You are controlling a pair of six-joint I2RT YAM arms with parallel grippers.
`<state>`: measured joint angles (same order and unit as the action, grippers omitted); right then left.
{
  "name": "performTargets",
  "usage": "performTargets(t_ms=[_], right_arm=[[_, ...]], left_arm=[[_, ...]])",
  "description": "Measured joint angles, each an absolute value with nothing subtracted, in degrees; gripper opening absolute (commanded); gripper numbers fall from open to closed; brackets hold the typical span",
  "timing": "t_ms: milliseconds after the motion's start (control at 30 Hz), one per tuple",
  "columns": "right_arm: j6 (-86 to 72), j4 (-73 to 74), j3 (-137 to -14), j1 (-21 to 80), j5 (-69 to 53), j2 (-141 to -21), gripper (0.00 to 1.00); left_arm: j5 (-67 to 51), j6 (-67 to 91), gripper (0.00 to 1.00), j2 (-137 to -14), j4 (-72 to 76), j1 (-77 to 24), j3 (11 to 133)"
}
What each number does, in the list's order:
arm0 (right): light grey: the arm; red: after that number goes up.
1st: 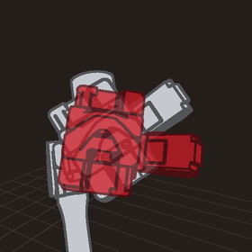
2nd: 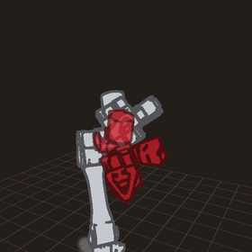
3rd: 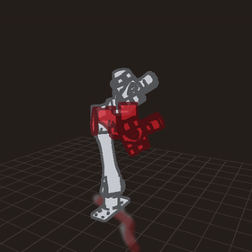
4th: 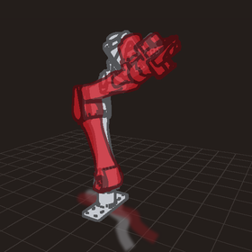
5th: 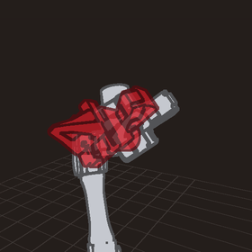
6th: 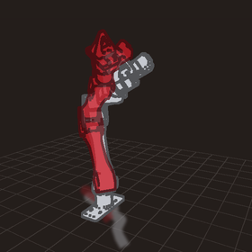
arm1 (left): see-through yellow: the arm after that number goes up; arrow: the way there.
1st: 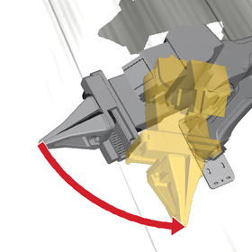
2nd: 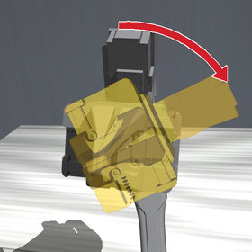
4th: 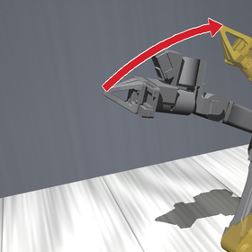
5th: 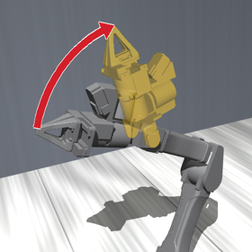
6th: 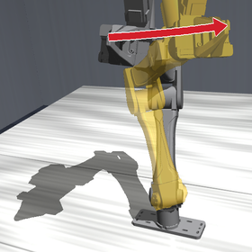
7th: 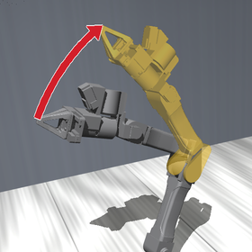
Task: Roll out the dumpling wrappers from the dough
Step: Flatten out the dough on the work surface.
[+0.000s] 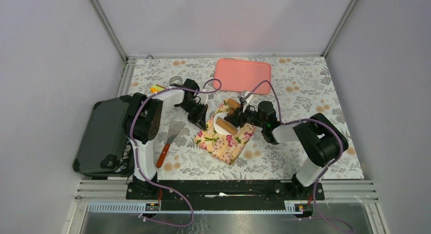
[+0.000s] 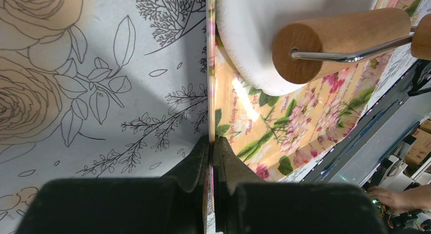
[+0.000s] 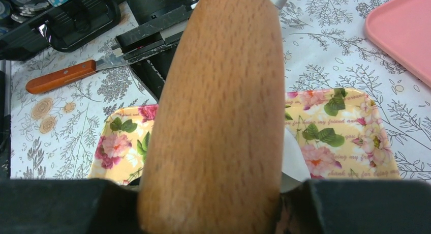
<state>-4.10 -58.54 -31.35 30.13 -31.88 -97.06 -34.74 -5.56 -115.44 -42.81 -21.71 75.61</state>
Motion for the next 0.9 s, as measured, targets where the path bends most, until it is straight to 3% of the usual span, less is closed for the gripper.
performTargets(t_ms=[900], right_arm=[[3.22, -51.96, -32.45, 32.93, -37.15, -95.22, 0.00]], left_arm=[[-34.74, -5.56, 0.00, -115.44, -42.81, -21.71, 75.61]])
